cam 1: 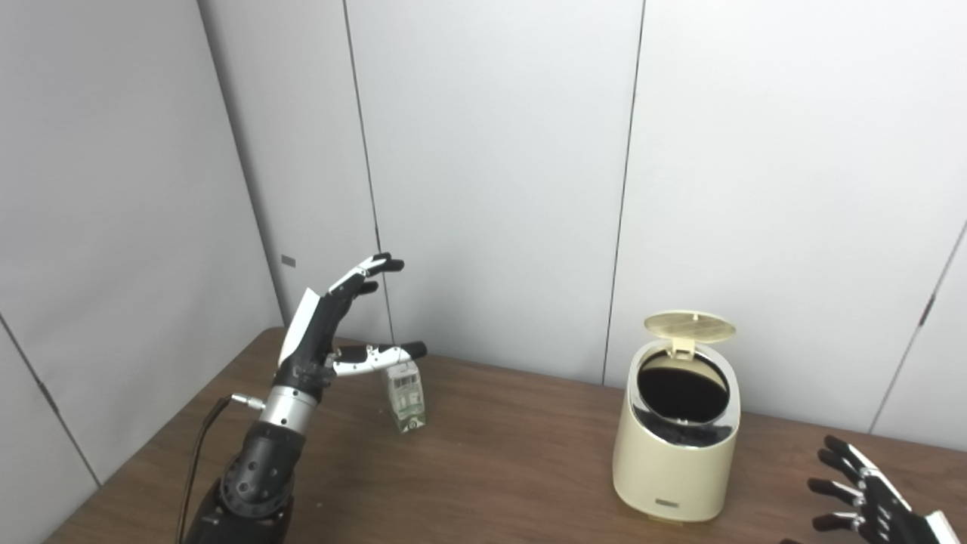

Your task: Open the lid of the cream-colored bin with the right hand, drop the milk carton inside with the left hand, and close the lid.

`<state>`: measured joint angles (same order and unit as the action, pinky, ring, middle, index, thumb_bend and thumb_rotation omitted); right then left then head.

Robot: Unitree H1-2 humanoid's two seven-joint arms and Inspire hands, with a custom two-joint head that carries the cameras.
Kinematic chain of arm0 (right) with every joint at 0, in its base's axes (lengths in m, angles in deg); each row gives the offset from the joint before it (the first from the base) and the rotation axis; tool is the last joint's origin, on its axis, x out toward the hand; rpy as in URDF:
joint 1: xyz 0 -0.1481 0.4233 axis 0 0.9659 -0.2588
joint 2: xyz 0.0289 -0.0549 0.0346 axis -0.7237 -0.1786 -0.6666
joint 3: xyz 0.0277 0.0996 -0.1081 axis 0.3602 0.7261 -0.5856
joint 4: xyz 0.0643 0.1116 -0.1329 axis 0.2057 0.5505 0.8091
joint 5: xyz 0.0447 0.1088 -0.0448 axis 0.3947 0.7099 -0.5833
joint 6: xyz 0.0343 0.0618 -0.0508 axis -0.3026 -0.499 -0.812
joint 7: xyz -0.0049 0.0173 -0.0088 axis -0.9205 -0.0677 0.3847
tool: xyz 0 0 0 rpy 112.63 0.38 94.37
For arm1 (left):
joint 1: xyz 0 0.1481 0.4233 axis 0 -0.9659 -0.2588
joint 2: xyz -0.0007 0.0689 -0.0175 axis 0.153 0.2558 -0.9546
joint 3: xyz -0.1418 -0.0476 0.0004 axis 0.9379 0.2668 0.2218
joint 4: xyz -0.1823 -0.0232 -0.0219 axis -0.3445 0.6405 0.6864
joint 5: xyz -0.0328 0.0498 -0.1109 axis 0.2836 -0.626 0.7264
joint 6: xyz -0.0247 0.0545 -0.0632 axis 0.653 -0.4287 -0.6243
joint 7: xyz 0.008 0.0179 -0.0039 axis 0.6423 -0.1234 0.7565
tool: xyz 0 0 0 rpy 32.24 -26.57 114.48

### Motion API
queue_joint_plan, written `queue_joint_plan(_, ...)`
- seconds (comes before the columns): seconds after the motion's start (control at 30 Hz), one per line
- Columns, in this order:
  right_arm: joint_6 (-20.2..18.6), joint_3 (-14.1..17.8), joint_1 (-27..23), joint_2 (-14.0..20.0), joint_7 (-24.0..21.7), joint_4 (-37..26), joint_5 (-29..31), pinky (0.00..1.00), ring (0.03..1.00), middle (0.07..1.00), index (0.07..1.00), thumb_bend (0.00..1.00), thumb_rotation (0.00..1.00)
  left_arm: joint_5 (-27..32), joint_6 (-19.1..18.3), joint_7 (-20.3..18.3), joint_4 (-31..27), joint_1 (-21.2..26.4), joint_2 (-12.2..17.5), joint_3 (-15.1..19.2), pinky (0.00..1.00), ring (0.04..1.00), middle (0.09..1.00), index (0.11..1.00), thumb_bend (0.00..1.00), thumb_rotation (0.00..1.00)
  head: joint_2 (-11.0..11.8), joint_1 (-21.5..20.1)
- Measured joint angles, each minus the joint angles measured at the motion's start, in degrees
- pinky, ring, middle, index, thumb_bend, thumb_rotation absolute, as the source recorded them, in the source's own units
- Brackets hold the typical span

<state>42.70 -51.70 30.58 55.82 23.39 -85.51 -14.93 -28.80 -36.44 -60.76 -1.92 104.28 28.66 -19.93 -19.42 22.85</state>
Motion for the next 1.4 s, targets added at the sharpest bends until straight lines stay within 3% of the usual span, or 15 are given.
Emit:
queue_joint_plan(0.4, -0.4, 0.0, 0.1, 0.2, -0.3, -0.7, 0.8, 0.56, 0.746, 0.882, 0.871, 0.84, 0.36, 2.2, 2.0, 1.3, 13.8, 1.8, 0.0, -0.5, 0.95, 0.985, 0.995, 0.981, 1.0, 0.31, -0.2, -0.4)
queue_joint_plan(0.8, -0.4, 0.1, 0.8, 0.4, -0.3, -1.9, 0.7, 0.57, 0.745, 0.884, 0.869, 0.84, 0.34, 3.5, 2.0, 1.4, 20.6, 2.0, -0.7, -1.1, 0.91, 0.969, 1.0, 1.0, 1.0, 0.35, -0.8, -0.8)
queue_joint_plan(0.9, -0.4, 0.2, 0.9, 0.5, -0.4, -2.2, 0.9, 0.57, 0.744, 0.882, 0.867, 0.85, 0.35, 2.5, 2.0, 2.9, 22.4, 2.0, -1.1, -1.5, 0.85, 0.931, 0.993, 1.0, 1.0, 0.36, -1.0, -0.9)
queue_joint_plan(1.03, -0.4, 0.3, 1.0, 0.8, -0.5, -2.2, 1.0, 0.57, 0.737, 0.877, 0.868, 0.86, 0.37, 2.0, 2.1, 4.2, 24.3, 2.0, -1.4, -2.1, 0.91, 0.937, 0.984, 1.0, 1.0, 0.35, -1.1, -0.8)
queue_joint_plan(1.13, -0.5, 0.4, 1.3, 0.8, -0.8, -2.6, 1.2, 0.57, 0.733, 0.877, 0.864, 0.87, 0.37, 1.0, 2.2, 5.5, 26.1, 2.1, -1.5, -2.7, 0.84, 0.91, 0.969, 1.0, 0.98, 0.35, -1.2, -0.8)
queue_joint_plan(1.4, -1.0, 0.5, 2.3, 1.2, -1.7, -3.9, 1.3, 0.58, 0.744, 0.876, 0.857, 0.87, 0.4, 0.5, 3.9, 8.4, 29.0, 2.7, -2.6, -3.3, 0.82, 0.882, 0.932, 1.0, 0.95, 0.34, -1.5, -1.2)
